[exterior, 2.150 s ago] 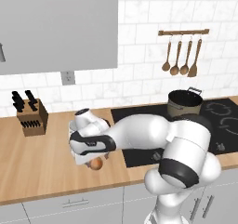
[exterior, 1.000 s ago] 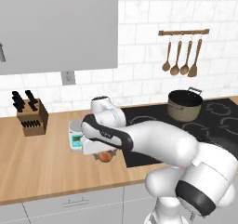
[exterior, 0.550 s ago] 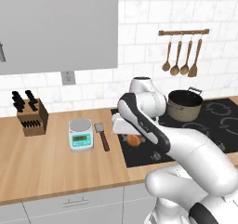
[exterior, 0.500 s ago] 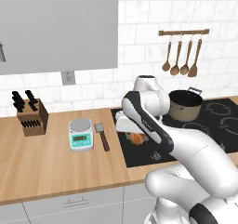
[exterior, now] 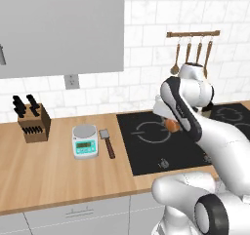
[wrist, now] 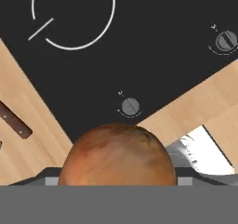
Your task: Put the lemon and onion in the pot. Retrieve the spatula and lightly stir the vegetables in the pot.
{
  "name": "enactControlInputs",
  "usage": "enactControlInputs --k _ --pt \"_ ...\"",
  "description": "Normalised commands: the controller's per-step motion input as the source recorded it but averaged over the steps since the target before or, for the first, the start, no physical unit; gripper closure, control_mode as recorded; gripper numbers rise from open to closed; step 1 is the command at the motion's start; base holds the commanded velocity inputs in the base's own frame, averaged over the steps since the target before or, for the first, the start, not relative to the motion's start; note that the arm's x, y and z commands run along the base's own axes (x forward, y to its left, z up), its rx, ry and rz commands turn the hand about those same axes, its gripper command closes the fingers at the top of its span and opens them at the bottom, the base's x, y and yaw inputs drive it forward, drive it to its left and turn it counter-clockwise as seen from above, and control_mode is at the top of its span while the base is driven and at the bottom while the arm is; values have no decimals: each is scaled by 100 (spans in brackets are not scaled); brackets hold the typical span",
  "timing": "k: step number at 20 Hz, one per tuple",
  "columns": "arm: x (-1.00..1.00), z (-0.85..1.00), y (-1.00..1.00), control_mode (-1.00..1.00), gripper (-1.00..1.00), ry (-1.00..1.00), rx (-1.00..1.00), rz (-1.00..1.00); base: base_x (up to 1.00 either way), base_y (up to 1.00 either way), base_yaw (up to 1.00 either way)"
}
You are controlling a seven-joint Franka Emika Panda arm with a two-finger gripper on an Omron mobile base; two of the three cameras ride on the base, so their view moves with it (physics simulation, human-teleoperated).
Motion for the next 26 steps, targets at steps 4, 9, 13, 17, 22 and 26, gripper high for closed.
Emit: enactControlInputs --k 4,9,13,17,22,26 --pt "88 36 -100 -100 100 0 0 -33 0 0 0" --pt "98 22 -95 -100 100 0 0 -33 0 0 0" --pt "89 4 -79 -100 100 0 -1 -29 0 0 0" --pt "84 0 -64 -100 100 0 -5 -24 0 0 0" --pt "71 -15 -61 -100 100 0 -8 -22 0 0 0" --pt "55 -45 -55 -100 100 0 -9 -16 0 0 0"
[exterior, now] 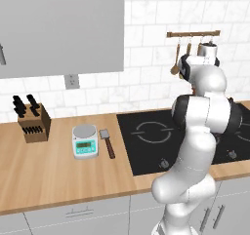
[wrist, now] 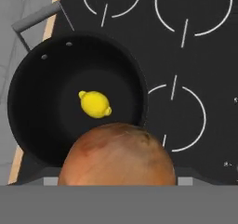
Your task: Put the lemon and onion in the pot. Retrieve the spatula and lightly stir the vegetables in the pot.
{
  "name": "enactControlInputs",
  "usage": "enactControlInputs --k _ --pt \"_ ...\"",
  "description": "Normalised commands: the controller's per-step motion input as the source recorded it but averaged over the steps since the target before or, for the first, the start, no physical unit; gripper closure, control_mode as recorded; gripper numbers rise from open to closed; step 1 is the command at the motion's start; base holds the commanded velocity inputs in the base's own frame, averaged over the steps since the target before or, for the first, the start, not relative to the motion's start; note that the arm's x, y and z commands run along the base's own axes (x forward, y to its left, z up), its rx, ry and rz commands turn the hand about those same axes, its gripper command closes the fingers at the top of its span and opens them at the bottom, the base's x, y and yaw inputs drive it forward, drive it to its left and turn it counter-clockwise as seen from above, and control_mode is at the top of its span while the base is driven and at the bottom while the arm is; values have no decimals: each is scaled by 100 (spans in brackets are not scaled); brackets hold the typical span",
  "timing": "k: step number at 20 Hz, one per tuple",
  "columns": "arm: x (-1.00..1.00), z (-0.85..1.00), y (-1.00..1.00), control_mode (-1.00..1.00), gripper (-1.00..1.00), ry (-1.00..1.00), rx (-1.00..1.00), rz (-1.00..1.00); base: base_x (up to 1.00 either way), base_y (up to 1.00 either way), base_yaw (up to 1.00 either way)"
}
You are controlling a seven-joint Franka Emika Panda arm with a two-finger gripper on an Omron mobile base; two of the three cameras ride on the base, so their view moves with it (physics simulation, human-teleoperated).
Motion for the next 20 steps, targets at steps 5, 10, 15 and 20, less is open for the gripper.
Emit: enactControlInputs --k 5,10,15,20 --pt "47 -51 -44 -100 100 0 -4 -3 0 0 0" --pt "16 -49 -27 -100 100 0 0 2 0 0 0" --pt "12 -58 -7 -100 100 0 0 9 0 0 0" --pt "20 -49 0 -100 100 -1 -1 14 0 0 0"
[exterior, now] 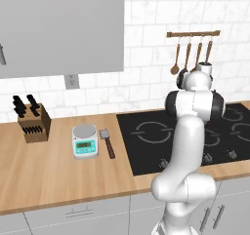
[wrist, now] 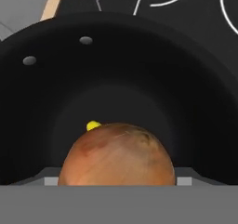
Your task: Put the lemon and onion in the pot. Retrieve the spatula and lightly stir the vegetables in the pot.
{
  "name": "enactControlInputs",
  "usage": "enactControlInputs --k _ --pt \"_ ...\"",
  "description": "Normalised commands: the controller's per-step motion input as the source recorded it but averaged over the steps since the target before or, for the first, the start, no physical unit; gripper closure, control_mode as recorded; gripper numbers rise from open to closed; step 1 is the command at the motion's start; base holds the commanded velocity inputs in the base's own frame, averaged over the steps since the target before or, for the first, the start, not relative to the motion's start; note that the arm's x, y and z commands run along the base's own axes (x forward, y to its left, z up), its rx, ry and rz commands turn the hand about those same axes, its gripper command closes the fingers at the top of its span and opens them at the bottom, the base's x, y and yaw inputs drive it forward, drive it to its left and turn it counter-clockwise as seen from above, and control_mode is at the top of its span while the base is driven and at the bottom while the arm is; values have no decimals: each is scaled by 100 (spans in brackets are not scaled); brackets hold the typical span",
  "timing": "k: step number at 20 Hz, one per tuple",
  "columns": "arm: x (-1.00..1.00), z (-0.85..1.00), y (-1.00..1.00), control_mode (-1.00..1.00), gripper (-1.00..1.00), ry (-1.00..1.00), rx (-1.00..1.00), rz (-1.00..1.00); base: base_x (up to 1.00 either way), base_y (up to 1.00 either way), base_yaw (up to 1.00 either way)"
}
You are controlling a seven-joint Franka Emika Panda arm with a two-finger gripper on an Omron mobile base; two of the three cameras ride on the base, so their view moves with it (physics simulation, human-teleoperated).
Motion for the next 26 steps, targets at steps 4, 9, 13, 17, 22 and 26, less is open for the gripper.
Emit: enactControlInputs --k 4,9,13,17,22,26 --pt "0 -26 0 -100 -100 -2 0 14 0 0 0" --pt "0 -8 0 -100 -100 -4 0 13 0 0 0" --pt "0 21 2 -100 -100 -15 0 14 0 0 0" --pt "0 30 12 -100 -100 -10 -2 13 0 0 0" --pt "-10 49 25 -100 -100 -14 -5 11 0 0 0" --pt "-66 96 72 -100 -100 -30 -10 11 0 0 0"
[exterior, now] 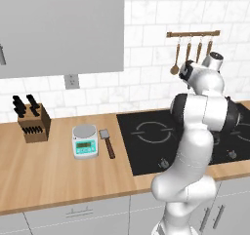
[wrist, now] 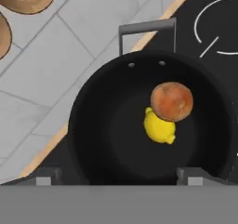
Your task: Put the lemon and onion in the pot. Retrieve the spatula and lightly stir the vegetables in the pot.
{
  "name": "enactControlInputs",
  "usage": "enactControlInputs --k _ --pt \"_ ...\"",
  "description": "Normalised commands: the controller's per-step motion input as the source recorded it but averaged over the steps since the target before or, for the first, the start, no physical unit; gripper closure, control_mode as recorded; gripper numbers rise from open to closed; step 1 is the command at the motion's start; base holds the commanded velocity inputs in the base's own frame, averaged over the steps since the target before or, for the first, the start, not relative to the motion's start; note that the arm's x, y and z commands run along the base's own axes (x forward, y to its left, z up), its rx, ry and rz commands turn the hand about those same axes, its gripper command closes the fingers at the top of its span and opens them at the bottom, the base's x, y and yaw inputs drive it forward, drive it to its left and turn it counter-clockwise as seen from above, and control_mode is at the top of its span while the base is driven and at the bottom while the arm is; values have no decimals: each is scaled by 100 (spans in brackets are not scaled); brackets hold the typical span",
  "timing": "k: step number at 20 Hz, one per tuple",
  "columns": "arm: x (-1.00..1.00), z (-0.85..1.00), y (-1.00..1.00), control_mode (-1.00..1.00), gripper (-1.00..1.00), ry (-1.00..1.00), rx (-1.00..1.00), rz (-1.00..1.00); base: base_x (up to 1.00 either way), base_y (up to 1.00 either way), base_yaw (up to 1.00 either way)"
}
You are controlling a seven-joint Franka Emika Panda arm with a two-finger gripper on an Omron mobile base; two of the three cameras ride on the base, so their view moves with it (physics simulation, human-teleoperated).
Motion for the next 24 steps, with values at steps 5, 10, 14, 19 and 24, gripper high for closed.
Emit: enactControlInputs --k 5,10,14,19,24 --pt "-98 90 95 -100 -100 -24 -18 13 0 0 0" --pt "-100 67 100 -100 -100 -5 -22 19 0 0 0" --pt "-100 53 100 -100 -100 -4 -22 20 0 0 0" --pt "-100 58 100 -100 -100 -3 -16 19 0 0 0" --pt "-76 16 100 -100 -100 3 -4 20 0 0 0"
